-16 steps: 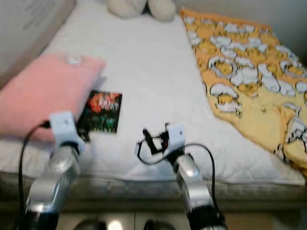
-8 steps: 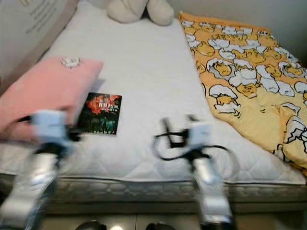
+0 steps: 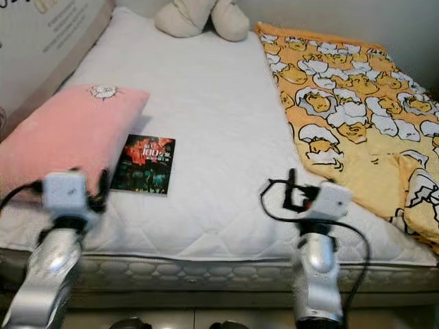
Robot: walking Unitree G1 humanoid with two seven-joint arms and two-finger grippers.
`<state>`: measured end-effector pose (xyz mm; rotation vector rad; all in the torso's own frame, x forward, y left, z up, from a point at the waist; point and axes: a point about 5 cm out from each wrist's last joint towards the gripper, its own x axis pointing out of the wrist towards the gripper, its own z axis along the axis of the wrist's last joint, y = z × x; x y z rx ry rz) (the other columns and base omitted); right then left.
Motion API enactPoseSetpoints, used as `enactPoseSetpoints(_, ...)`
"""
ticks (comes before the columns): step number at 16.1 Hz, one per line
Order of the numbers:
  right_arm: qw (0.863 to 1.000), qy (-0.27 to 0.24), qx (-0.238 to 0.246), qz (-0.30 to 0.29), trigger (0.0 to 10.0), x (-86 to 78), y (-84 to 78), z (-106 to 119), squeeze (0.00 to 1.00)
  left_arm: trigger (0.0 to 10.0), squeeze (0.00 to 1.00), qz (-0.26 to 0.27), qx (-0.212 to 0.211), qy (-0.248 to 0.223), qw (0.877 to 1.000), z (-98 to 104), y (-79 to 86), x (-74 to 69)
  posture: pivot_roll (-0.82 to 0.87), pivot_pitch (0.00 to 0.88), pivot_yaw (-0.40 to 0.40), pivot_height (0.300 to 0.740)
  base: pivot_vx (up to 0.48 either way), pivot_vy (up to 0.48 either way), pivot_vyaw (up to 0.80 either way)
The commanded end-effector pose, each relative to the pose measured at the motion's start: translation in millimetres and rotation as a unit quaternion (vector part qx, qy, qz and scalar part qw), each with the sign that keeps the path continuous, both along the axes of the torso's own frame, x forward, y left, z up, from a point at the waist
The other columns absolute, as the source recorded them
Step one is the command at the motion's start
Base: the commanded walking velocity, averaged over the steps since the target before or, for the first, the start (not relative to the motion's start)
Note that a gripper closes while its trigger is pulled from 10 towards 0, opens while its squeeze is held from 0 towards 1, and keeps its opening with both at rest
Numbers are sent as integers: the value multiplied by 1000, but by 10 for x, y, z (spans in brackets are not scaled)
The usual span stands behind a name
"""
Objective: Clean up the room
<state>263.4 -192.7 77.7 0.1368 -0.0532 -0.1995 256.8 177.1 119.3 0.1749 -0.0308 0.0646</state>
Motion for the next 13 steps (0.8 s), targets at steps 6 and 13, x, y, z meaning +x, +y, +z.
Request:
enactPoseSetpoints(6,999,0,-21,48,10000,174,188,80,0,10000,0,-32,-34,-8,999,49,-210,161,45,0,-77,740,0,-454,0)
enactPoseSetpoints(13,998,7,-23,53,10000,233,185,70,0,10000,0,-47,-56,-8,997,52,-270,218,29,0,-62,740,0,-465,0)
